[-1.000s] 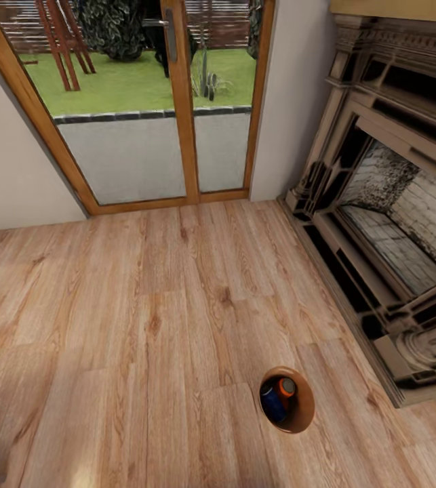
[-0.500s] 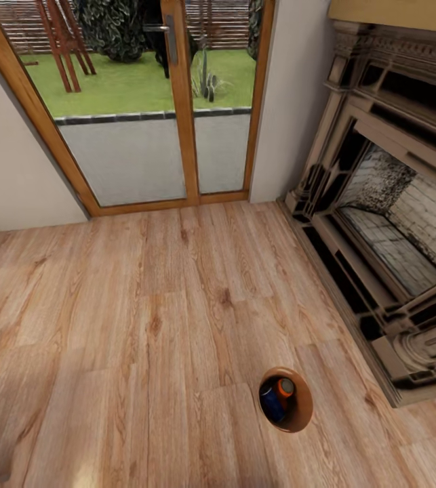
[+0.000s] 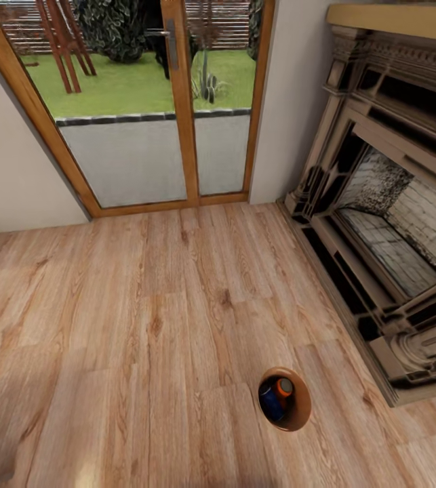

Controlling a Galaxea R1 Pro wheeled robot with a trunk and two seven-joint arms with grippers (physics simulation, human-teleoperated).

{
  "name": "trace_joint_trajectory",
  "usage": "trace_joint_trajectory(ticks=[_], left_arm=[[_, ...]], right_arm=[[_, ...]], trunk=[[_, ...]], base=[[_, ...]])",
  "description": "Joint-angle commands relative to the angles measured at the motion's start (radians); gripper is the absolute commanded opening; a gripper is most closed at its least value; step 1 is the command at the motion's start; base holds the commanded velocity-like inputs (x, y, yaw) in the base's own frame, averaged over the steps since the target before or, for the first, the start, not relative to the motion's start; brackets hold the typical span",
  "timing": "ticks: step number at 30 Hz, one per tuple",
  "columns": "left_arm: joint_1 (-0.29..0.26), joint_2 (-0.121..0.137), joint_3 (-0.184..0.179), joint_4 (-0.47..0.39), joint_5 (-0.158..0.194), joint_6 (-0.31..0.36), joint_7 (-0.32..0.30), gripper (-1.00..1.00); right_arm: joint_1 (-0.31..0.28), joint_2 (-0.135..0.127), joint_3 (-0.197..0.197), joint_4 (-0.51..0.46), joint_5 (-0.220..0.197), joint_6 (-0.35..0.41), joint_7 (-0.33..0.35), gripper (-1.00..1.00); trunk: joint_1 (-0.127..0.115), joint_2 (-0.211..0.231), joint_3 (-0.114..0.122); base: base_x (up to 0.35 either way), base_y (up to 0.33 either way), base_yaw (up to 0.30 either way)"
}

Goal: Put the three can of soda from the living room inside the tash can in the kitchen.

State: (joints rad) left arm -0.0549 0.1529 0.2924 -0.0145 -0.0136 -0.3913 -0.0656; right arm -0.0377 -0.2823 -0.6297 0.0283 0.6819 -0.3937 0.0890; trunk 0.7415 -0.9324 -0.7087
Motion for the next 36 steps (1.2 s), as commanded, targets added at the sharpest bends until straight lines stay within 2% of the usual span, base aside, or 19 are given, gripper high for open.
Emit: trace_joint_trajectory(ticks=[1, 14, 20, 27, 36], left_arm=[[0.0, -0.001, 0.0, 0.003, 0.0, 0.0, 0.0, 1.0], [0.001, -0.003, -0.004, 0.016, -0.003, 0.038, -0.001, 1.0], [0.001, -0.002, -0.004, 0.016, -0.003, 0.063, -0.003, 1.0], [0.001, -0.001, -0.004, 0.016, -0.003, 0.071, -0.001, 1.0], [0.001, 0.008, -0.005, 0.016, -0.001, 0.112, 0.002, 1.0]], right_arm=[[0.0, 0.002, 0.0, 0.0, 0.0, 0.0, 0.0, 1.0], [0.001, 0.015, 0.002, -0.009, -0.001, 0.001, -0.001, 1.0], [0.0, 0.046, 0.002, -0.014, -0.002, 0.002, -0.002, 1.0], [0.0, 0.055, 0.002, -0.014, -0.003, 0.003, -0.003, 1.0], [0.001, 0.075, 0.001, -0.014, -0.004, 0.006, -0.004, 1.0]], trunk=[[-0.004, 0.007, 0.003], [-0.054, 0.098, 0.044], [-0.077, 0.14, 0.063], [-0.104, 0.189, 0.085], [-0.138, 0.252, 0.113]], base=[[0.0, 0.0, 0.0], [0.0, 0.0, 0.0], [0.0, 0.0, 0.0], [0.0, 0.0, 0.0], [0.0, 0.0, 0.0]])
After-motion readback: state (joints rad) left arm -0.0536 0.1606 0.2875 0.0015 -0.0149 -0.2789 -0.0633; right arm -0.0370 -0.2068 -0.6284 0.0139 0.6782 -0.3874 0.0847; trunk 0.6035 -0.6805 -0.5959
